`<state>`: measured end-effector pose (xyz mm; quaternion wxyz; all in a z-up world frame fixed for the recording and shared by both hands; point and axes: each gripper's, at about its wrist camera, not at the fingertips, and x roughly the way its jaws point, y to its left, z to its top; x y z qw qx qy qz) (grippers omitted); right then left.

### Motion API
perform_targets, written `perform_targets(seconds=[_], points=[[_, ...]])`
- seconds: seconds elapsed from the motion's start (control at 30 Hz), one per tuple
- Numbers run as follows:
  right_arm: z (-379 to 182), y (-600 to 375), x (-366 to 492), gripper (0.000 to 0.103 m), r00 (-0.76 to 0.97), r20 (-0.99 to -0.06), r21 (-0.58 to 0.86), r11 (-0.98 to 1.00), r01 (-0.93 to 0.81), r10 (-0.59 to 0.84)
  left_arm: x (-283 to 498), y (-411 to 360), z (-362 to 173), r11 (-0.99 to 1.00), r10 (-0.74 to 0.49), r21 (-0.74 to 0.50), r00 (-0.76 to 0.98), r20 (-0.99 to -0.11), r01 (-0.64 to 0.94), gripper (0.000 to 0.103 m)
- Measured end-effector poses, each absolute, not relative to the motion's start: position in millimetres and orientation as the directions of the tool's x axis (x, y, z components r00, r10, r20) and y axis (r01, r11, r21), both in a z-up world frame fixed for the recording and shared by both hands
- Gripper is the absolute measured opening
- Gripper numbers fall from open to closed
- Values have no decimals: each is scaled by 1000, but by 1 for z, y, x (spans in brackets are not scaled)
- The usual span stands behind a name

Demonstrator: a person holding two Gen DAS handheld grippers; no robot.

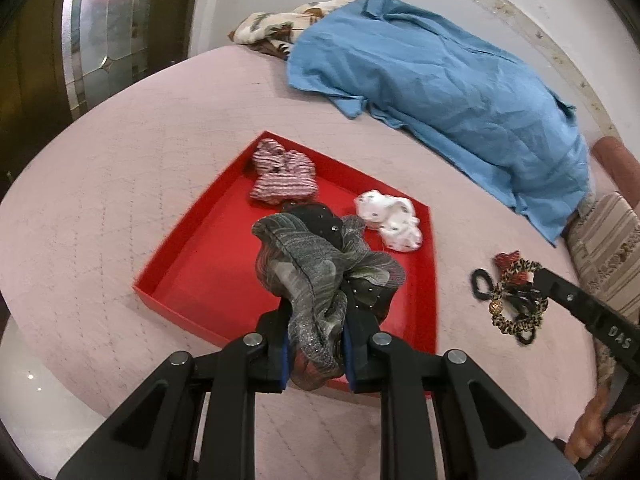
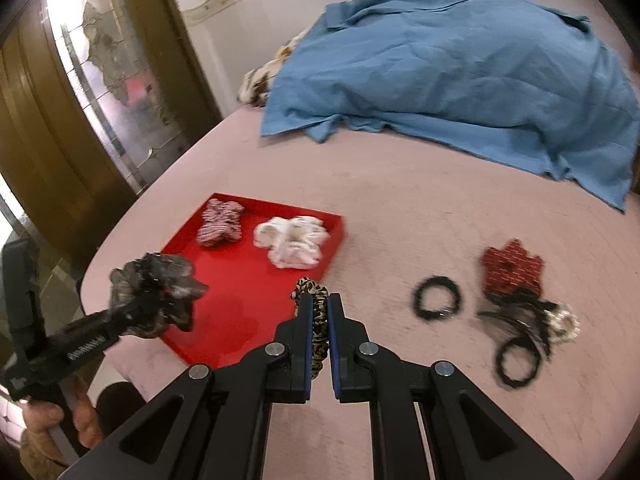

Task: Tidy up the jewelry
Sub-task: 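Carry grey scrunchie and leopard hair tie into the red tray and release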

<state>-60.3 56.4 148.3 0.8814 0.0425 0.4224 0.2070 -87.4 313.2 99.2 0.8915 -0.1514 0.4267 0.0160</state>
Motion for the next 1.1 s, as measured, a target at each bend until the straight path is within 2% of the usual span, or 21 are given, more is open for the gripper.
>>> perform_targets(seconds=[0.2,0.43,0.67,0.9,1.1], points=[[144,99,-41,8,521,-729,259,884,-389,443,-70,327,95,969,-29,-175,624,-781,-174,19],[126,132,-9,8,447,-741,340,853,-395,502,-46,343,86,979,32,-98,605,-795,-180,21],[92,158,23,8,375,-780,366,852,-376,500,-26,345,72,984,49,-64,592,-805,-167,23],[65,172,32,9,338,-815,346,863,-369,471,-20,345,69,987,27,-76,608,-793,-144,35],[63,172,32,9,343,-814,336,862,-380,468,-23,342,76,985,14,-96,622,-783,-142,42]])
